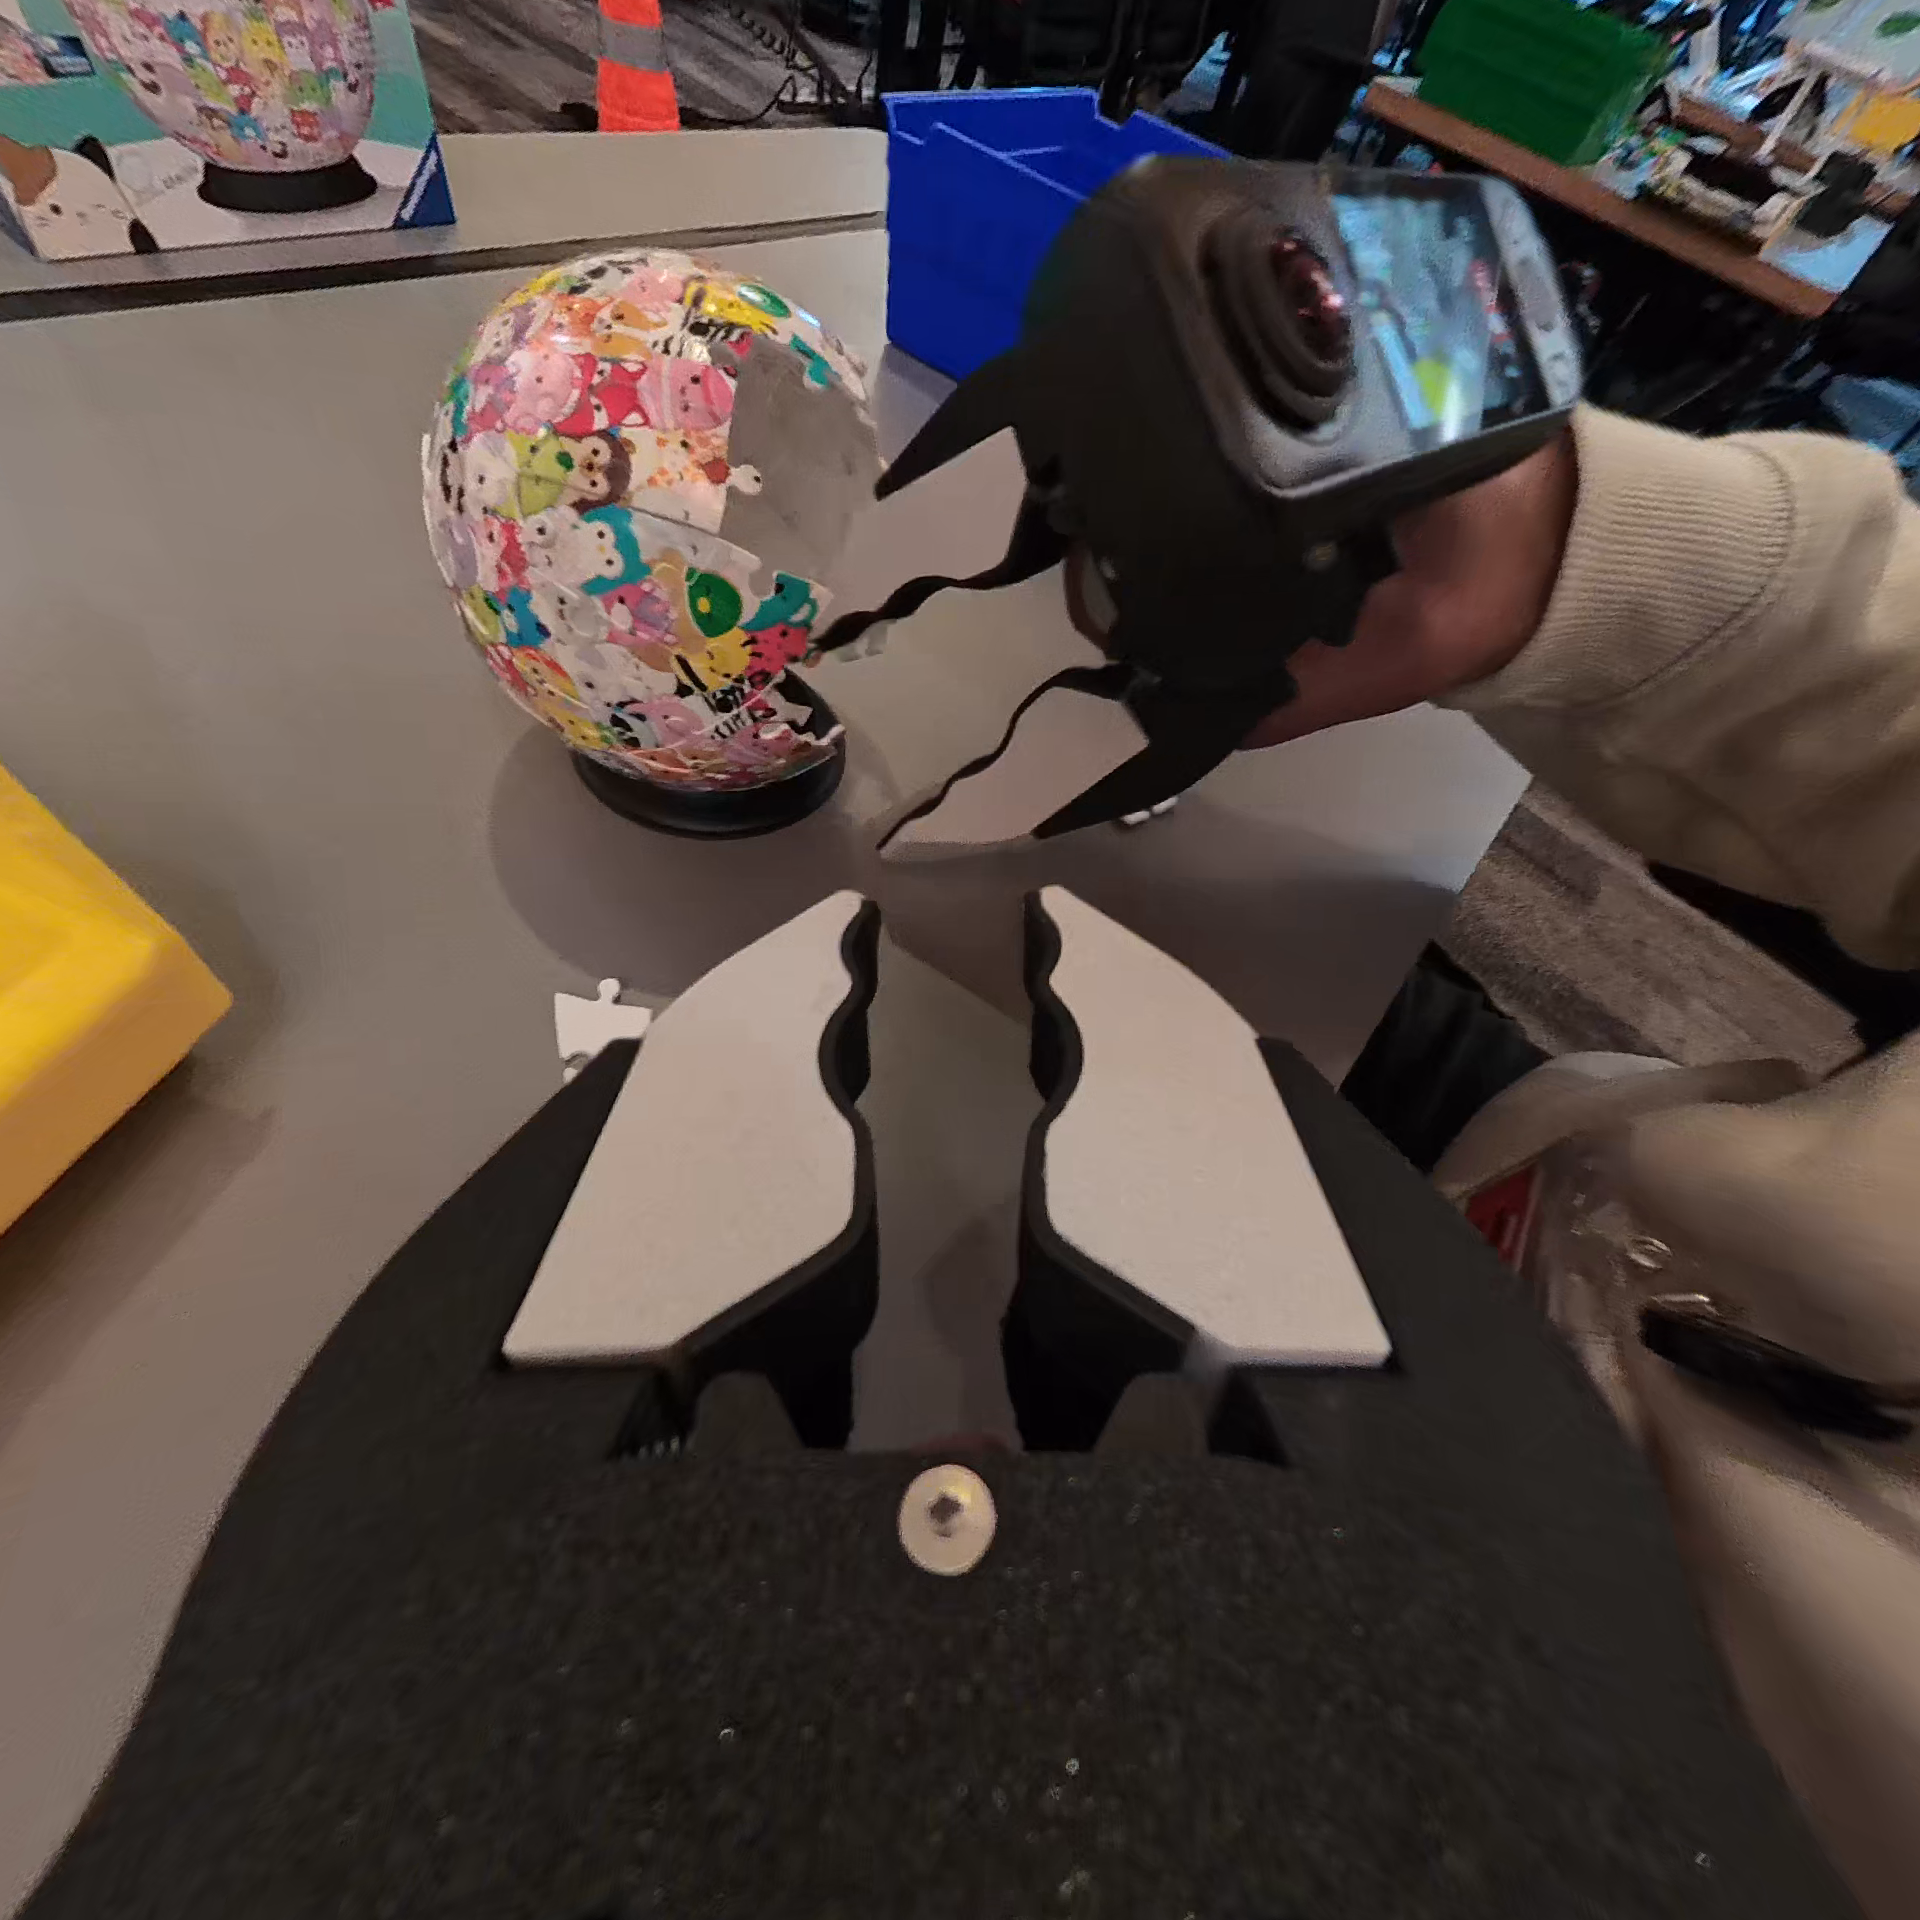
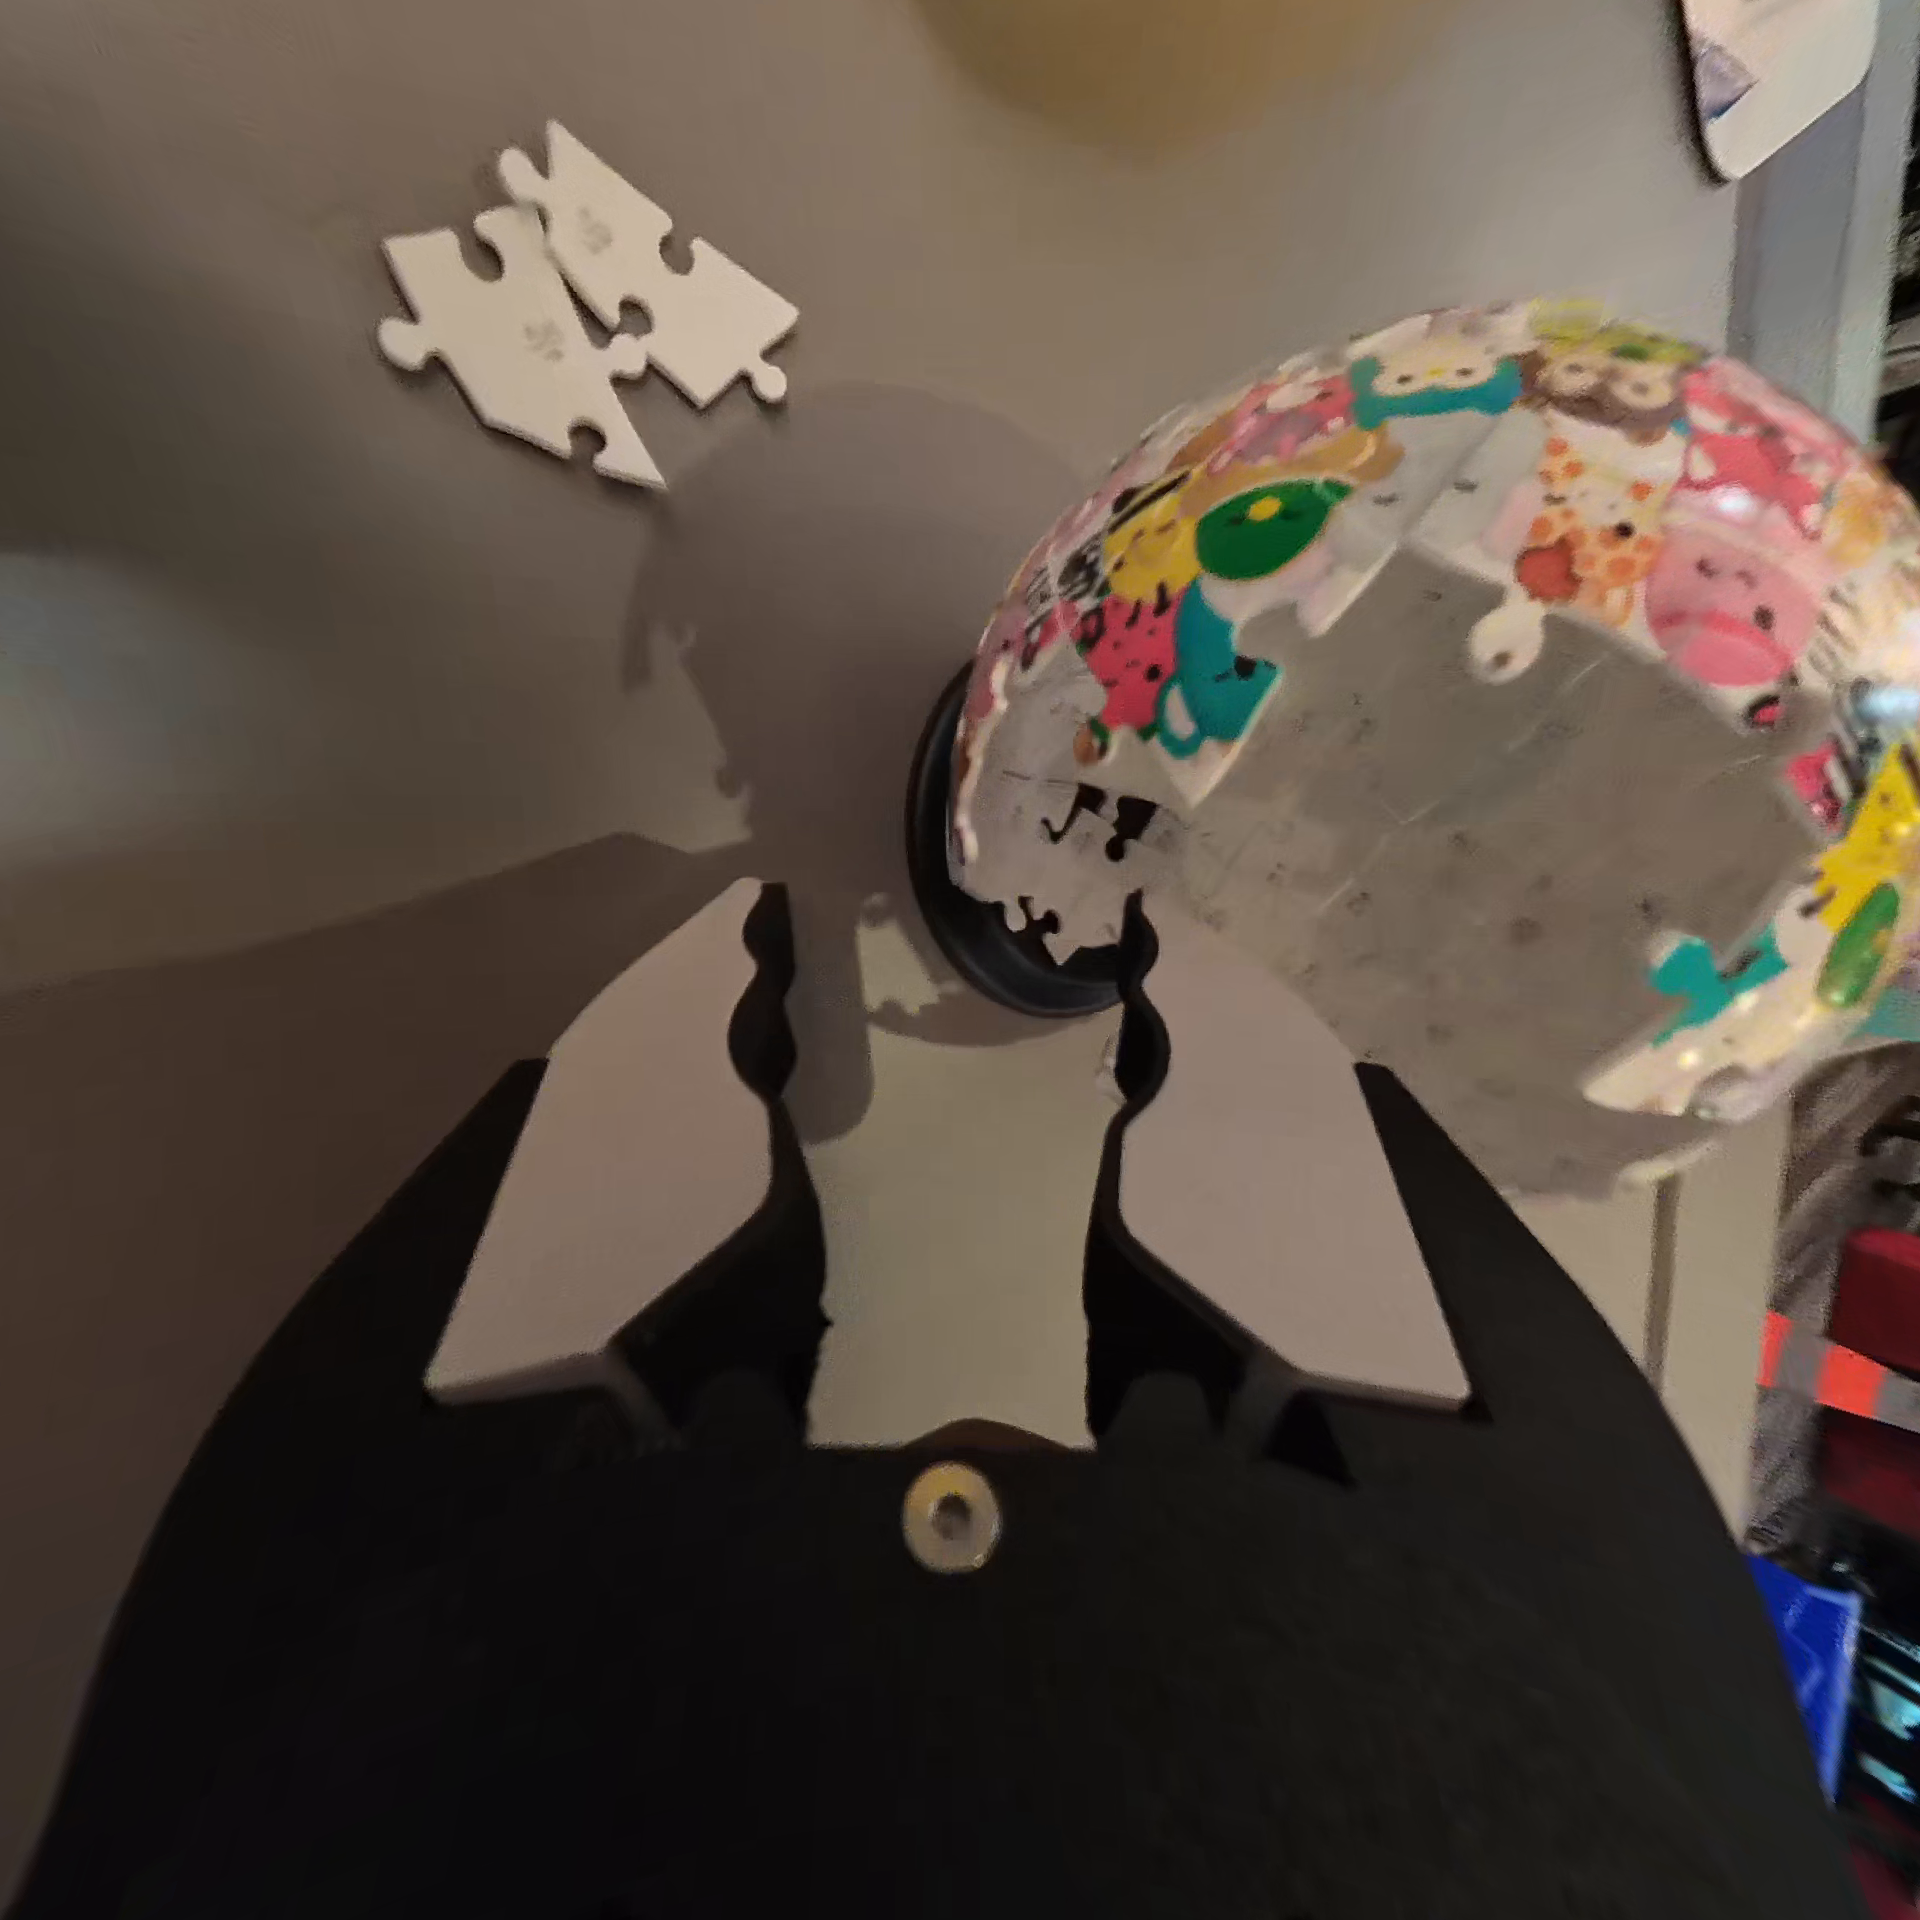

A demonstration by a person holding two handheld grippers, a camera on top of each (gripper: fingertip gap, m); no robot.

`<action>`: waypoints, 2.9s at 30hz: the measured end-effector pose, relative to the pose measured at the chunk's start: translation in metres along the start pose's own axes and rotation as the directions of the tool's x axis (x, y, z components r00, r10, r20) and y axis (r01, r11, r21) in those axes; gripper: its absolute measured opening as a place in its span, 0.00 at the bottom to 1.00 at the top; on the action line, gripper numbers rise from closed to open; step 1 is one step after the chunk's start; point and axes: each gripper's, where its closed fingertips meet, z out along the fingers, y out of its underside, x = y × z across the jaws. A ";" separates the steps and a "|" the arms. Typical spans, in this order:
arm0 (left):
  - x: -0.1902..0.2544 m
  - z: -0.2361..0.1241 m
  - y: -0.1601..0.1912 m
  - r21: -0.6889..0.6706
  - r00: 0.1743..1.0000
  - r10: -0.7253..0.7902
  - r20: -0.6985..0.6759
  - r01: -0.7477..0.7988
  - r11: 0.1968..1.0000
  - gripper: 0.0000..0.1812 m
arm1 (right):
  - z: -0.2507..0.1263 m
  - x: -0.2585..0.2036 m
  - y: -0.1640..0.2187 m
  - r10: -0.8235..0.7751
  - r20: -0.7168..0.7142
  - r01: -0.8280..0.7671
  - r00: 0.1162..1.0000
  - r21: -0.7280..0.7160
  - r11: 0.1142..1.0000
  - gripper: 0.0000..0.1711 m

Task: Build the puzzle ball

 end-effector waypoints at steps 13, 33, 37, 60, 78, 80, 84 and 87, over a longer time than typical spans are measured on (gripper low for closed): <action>-0.004 0.020 0.010 -0.051 0.999 0.034 0.025 -0.033 0.998 0.17 | -0.051 0.001 0.014 0.279 -0.010 -0.261 0.960 0.319 0.911 0.27; -0.018 0.152 0.016 -0.583 0.863 0.462 0.203 -0.273 0.765 0.42 | -0.109 0.017 0.095 0.610 0.003 -0.510 0.792 0.553 0.659 0.15; -0.018 0.155 0.013 -0.580 0.886 0.396 0.240 -0.196 0.791 0.43 | -0.112 0.020 0.095 0.624 0.039 -0.527 0.781 0.577 0.623 0.15; -0.056 0.063 0.013 -0.590 0.996 0.088 0.007 -0.067 0.804 0.47 | -0.050 0.091 0.065 -0.097 0.464 -0.033 0.880 0.264 0.964 0.44; -0.082 0.078 0.023 -0.813 0.993 0.018 -0.117 -0.106 0.572 0.44 | 0.033 0.086 0.055 -0.251 0.779 0.170 0.574 0.186 0.968 0.33; -0.081 0.083 0.023 -0.816 0.992 0.004 -0.124 -0.104 0.568 0.44 | 0.033 0.085 0.054 -0.268 0.775 0.184 0.572 0.198 0.963 0.33; -0.085 0.088 0.021 -0.811 0.995 0.017 -0.098 -0.090 0.578 0.44 | 0.032 0.081 0.052 -0.301 0.751 0.196 0.587 0.229 0.953 0.32; -0.086 0.088 0.019 -0.804 0.995 0.066 -0.080 -0.104 0.586 0.44 | 0.031 0.081 0.051 -0.327 0.701 0.210 0.634 0.251 0.945 0.30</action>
